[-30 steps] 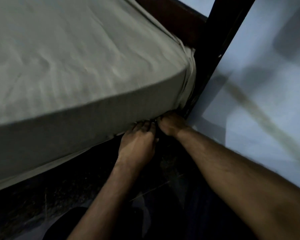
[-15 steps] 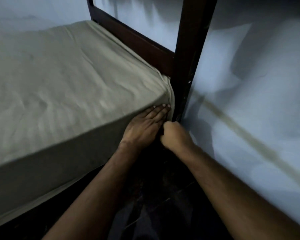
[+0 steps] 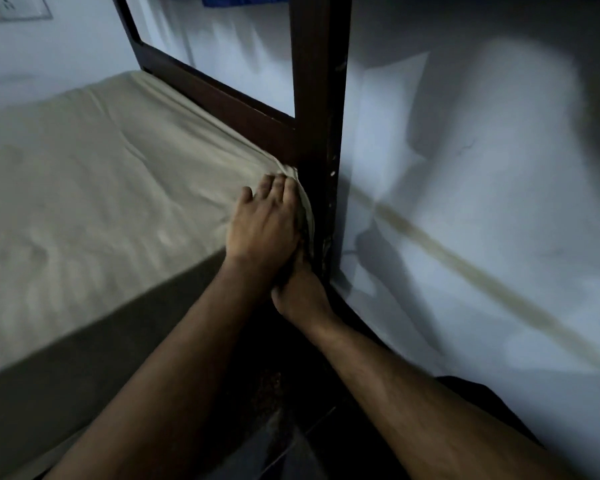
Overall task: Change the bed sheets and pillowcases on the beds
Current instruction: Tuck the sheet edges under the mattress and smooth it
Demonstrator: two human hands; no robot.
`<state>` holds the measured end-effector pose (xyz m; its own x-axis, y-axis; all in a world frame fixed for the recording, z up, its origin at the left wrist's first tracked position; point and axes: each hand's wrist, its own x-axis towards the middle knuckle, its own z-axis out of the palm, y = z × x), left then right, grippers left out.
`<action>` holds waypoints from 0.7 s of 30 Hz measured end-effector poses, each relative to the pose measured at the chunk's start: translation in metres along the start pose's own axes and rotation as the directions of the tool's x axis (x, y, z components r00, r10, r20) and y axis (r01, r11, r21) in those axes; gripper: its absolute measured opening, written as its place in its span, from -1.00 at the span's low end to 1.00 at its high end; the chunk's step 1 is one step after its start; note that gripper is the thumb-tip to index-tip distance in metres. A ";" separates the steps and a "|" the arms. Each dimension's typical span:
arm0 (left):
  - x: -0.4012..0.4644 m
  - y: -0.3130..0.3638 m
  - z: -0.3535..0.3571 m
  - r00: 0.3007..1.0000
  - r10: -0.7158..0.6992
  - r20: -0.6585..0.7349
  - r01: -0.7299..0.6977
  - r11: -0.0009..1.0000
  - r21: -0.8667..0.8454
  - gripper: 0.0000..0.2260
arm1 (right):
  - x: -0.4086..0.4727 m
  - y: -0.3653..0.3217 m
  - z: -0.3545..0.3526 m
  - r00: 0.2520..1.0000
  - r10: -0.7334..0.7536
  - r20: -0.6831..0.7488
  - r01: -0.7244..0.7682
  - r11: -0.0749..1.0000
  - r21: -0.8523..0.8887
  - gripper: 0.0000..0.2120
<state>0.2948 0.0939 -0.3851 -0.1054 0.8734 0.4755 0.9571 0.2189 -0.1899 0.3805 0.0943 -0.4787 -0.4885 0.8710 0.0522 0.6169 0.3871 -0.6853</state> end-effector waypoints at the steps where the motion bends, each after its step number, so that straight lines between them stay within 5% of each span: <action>1: 0.011 -0.006 -0.003 0.993 0.021 0.117 -0.016 0.999 -0.045 -0.32 | 0.000 -0.001 0.001 1.000 0.009 0.001 -0.009 0.999 0.033 -0.24; 5: 0.041 -0.028 -0.014 0.916 0.108 0.387 -0.051 0.987 -0.153 -0.19 | -0.003 -0.006 -0.006 0.999 0.052 -0.001 -0.052 0.993 0.104 0.00; 14: 0.052 -0.018 -0.010 0.948 0.079 0.308 -0.008 0.975 -0.224 -0.46 | -0.006 0.000 -0.023 0.995 -0.090 -0.047 0.074 0.961 -0.267 -0.13; 21: 0.048 -0.017 -0.021 0.958 -0.019 0.287 0.106 0.951 -0.290 -0.68 | -0.016 -0.009 -0.007 0.994 -0.076 -0.073 0.053 0.960 -0.275 -0.12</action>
<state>0.2788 0.1228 -0.3405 -0.1965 0.9572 0.2126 0.9775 0.1744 0.1182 0.3870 0.0788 -0.4688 -0.4873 0.8590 0.1571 0.7363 0.5008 -0.4550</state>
